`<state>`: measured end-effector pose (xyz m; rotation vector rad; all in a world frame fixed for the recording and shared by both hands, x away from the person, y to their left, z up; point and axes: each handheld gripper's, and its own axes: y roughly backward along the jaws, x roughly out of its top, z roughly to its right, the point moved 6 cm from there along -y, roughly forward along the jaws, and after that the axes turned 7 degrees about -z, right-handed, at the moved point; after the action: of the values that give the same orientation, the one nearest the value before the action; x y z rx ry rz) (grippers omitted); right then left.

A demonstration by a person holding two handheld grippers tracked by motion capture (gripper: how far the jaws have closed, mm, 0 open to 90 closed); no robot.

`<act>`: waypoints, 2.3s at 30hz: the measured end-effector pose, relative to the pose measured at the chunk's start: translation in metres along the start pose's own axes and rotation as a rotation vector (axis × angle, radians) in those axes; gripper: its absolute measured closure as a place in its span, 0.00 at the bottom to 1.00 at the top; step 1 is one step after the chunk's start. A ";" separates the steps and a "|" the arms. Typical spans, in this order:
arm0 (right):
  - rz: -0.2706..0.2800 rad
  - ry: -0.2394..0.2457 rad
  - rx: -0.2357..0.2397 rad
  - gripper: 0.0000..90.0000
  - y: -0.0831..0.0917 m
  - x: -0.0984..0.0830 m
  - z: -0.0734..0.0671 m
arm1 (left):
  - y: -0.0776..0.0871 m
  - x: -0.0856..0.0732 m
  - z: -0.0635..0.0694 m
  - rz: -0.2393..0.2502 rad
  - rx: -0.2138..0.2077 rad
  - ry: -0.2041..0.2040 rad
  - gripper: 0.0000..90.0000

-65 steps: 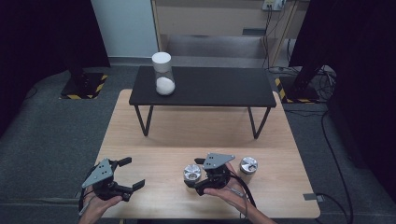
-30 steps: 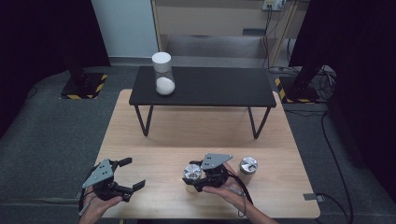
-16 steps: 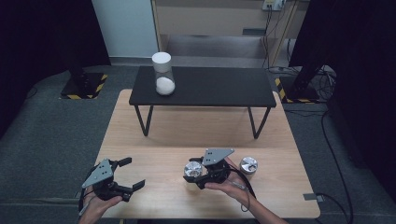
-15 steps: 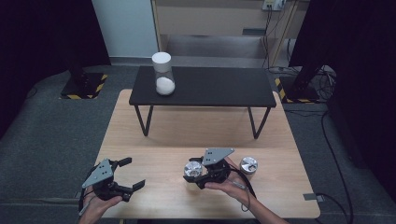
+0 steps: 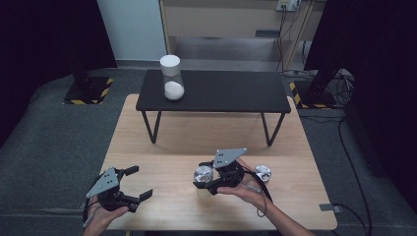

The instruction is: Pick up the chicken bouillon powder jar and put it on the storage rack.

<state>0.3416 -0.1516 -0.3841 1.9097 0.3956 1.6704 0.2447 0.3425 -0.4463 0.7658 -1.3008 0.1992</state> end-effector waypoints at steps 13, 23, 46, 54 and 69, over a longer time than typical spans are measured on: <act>0.006 -0.009 -0.018 0.39 0.025 0.026 0.011 | 0.000 -0.001 -0.001 0.006 -0.003 0.014 0.01; -0.005 -0.006 -0.020 0.39 0.039 0.047 0.016 | -0.001 -0.001 -0.002 0.001 -0.007 0.021 0.01; 0.002 -0.002 -0.030 0.39 0.073 0.097 0.031 | -0.001 -0.001 -0.002 0.002 -0.009 0.024 0.01; 0.009 -0.006 -0.057 0.39 0.085 0.113 0.038 | -0.001 -0.001 -0.003 0.000 -0.010 0.026 0.01; 0.022 -0.015 -0.109 0.39 0.105 0.140 0.050 | 0.000 -0.001 -0.003 0.001 -0.010 0.027 0.01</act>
<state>0.4000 -0.1674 -0.2128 1.8525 0.2729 1.6557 0.2466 0.3442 -0.4479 0.7511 -1.2762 0.2031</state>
